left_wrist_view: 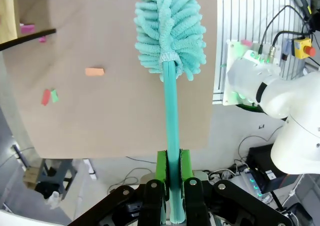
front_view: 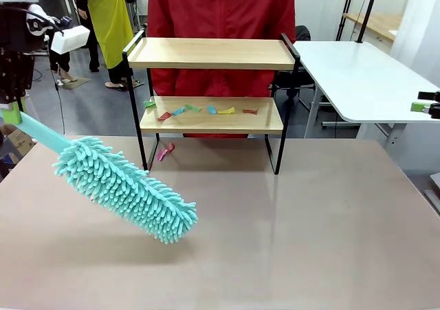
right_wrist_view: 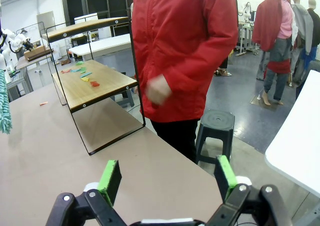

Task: Clean the shelf.
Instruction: Clean the specific section of the Shelf indicated by the human with the Duster.

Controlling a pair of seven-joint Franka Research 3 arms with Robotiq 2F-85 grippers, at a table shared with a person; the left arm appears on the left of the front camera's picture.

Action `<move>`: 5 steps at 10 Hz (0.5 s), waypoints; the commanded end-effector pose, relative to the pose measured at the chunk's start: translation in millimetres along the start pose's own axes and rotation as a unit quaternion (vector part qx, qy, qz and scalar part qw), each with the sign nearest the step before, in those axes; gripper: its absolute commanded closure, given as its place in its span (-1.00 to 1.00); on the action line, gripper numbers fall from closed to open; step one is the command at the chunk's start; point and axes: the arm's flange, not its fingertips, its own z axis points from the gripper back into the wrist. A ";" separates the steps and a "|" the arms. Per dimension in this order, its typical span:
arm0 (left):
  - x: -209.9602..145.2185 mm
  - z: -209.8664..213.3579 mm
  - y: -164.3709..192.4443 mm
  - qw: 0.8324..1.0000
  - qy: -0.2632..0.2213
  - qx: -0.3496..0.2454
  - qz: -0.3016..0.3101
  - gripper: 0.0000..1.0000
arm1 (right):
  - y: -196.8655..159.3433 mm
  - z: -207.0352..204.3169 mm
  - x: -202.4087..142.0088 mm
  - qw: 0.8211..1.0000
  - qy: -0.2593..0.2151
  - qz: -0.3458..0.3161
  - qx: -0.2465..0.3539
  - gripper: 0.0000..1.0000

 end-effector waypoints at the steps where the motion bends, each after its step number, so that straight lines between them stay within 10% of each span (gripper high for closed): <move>1: -0.7 4.4 -0.6 1.000 0.001 -0.003 -0.001 0.74 | 1.0 -0.9 2.1 1.000 0.000 0.002 -0.001 -1.00; 5: -0.7 4.4 -0.6 1.000 0.001 -0.003 -0.001 0.74 | 1.0 -0.9 2.1 1.000 0.000 0.002 -0.001 -1.00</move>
